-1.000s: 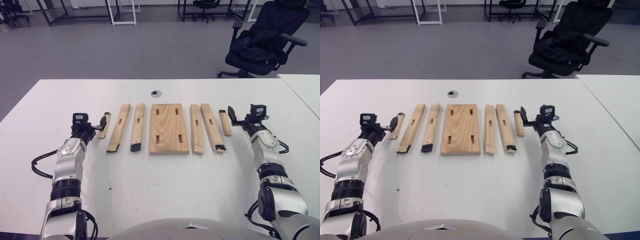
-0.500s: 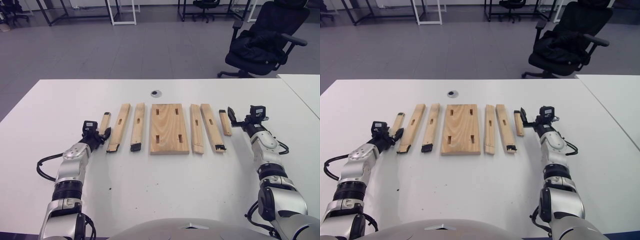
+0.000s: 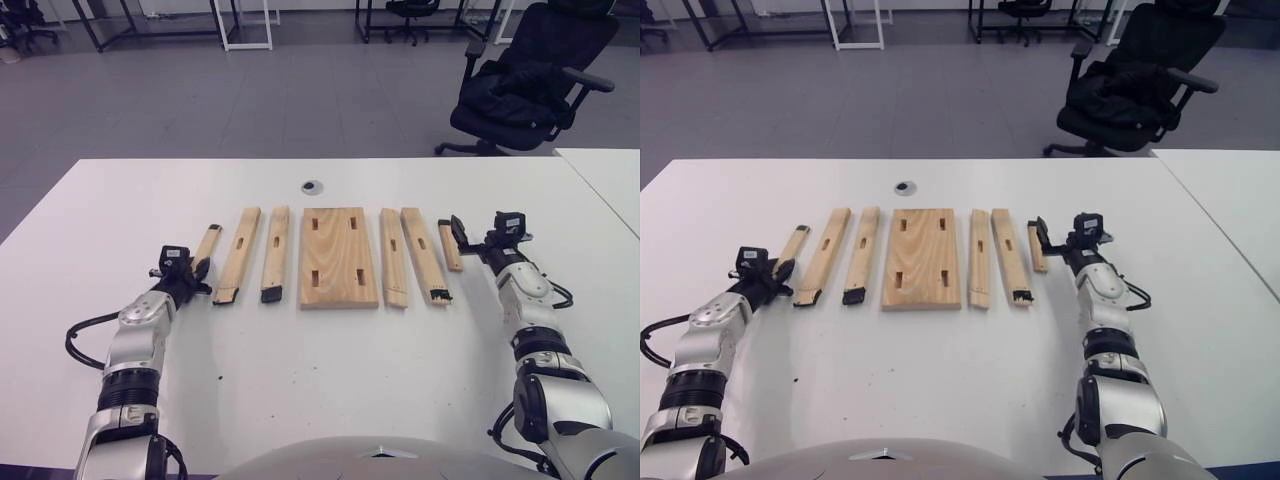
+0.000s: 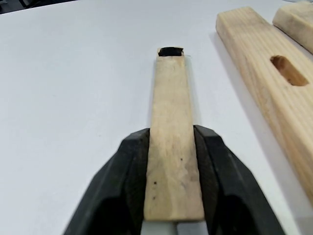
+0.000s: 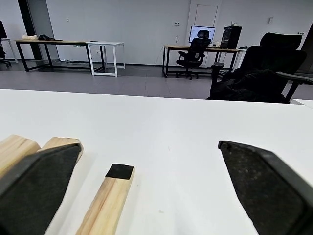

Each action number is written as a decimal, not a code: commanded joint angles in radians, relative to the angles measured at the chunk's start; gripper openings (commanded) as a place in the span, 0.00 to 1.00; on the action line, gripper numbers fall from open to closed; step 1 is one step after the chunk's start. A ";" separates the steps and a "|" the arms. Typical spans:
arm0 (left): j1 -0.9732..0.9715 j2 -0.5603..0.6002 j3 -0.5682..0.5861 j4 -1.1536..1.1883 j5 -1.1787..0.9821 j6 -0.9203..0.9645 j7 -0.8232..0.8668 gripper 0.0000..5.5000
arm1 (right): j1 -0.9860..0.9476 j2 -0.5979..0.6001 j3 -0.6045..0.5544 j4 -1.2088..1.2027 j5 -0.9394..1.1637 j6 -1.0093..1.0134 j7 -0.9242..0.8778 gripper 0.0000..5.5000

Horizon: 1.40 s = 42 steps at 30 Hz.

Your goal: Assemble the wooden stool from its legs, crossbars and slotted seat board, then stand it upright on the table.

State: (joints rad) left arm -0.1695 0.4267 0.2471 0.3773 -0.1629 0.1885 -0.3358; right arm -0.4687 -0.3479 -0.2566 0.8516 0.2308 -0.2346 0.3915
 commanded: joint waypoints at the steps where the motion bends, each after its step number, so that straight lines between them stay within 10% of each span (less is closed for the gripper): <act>1: -0.082 -0.020 0.003 -0.196 -0.060 -0.106 -0.032 0.23 | -0.082 0.058 0.005 -0.340 0.238 0.316 0.137 0.96; 13: -0.287 -0.245 -0.353 -0.482 -0.030 -0.234 -0.143 0.23 | -0.182 0.303 0.099 -0.838 0.670 0.912 -0.011 0.96; 34: -0.249 -0.173 -0.422 -0.437 0.104 -0.325 -0.189 0.23 | -0.162 0.293 -0.001 -0.921 0.880 1.022 -0.079 0.18; 42: -0.177 -0.166 -0.438 -0.348 0.130 -0.308 -0.172 0.33 | -0.024 0.295 0.033 -0.917 0.690 0.897 -0.147 0.08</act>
State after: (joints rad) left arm -0.3839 0.2417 -0.1957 -0.0131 -0.0621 -0.1368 -0.5154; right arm -0.5420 -0.0535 -0.2222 -0.0821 0.9947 0.7185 0.2862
